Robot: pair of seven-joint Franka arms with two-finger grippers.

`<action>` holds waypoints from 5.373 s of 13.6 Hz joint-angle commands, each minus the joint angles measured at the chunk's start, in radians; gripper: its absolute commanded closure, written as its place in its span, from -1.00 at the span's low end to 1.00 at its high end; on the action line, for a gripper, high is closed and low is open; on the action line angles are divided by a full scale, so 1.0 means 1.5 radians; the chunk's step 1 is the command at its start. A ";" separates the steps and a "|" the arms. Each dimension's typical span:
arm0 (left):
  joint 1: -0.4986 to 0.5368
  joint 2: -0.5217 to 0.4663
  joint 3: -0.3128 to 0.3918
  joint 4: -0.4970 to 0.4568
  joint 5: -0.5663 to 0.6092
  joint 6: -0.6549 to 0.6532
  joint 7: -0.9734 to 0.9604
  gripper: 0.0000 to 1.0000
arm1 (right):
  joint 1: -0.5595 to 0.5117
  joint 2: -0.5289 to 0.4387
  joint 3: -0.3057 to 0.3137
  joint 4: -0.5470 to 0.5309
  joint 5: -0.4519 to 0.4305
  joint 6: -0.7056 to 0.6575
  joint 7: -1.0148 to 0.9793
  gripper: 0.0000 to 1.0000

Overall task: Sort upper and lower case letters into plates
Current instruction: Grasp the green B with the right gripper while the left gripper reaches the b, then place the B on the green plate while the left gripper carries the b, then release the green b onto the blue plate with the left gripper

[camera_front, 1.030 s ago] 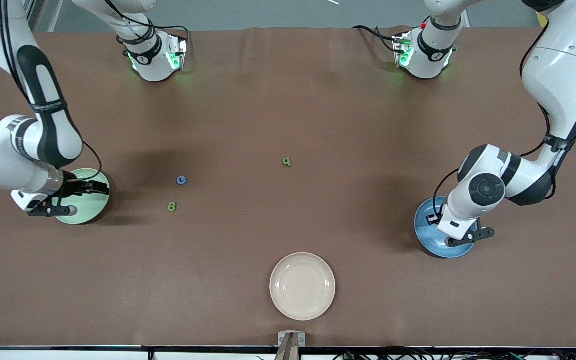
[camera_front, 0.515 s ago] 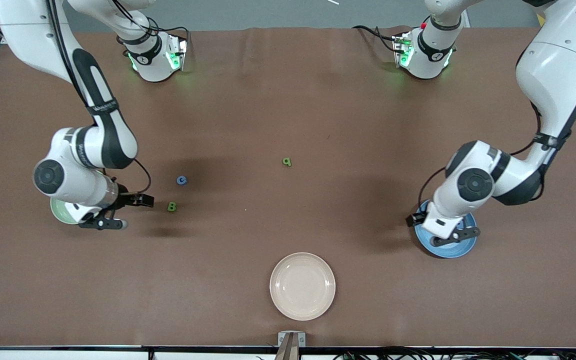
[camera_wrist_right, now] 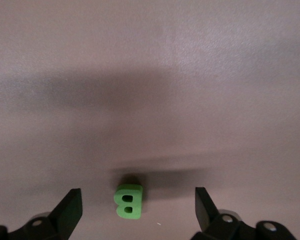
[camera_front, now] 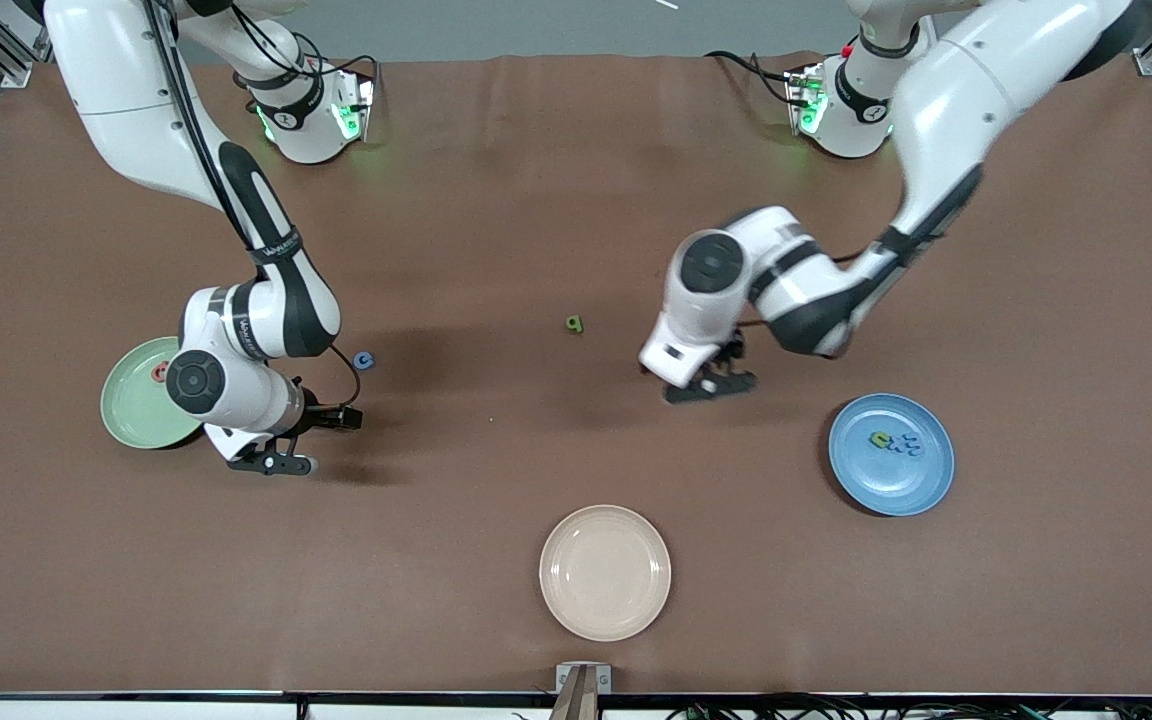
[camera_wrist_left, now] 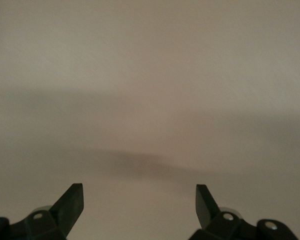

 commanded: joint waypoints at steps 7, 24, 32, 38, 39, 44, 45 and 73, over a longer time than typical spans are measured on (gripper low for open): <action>-0.238 0.101 0.101 0.104 -0.015 0.054 -0.136 -0.78 | 0.018 -0.005 -0.005 -0.046 -0.010 0.024 0.029 -0.22; -0.254 0.129 0.102 0.091 -0.010 0.121 -0.167 0.16 | -0.008 -0.141 -0.112 -0.047 -0.020 -0.136 -0.125 0.69; -0.185 0.066 0.103 0.112 0.009 0.031 -0.115 0.96 | -0.242 -0.093 -0.125 -0.039 -0.021 -0.056 -0.465 0.69; 0.060 0.014 0.045 0.100 0.011 -0.005 0.075 0.95 | -0.252 -0.026 -0.120 -0.027 -0.007 0.005 -0.480 0.69; 0.106 0.014 0.027 0.097 0.012 -0.032 0.126 0.95 | -0.252 -0.020 -0.120 -0.020 -0.005 0.007 -0.480 0.69; 0.255 0.033 0.021 0.086 0.017 -0.049 0.306 0.95 | -0.251 -0.002 -0.118 -0.003 0.008 0.008 -0.480 0.68; 0.272 0.039 0.025 0.082 0.017 -0.049 0.321 0.95 | -0.250 0.004 -0.118 0.000 0.010 0.008 -0.480 0.68; 0.283 -0.226 -0.047 0.183 -0.050 -0.265 0.465 -1.00 | 0.158 -0.199 -0.118 -0.259 0.030 0.060 0.544 -0.99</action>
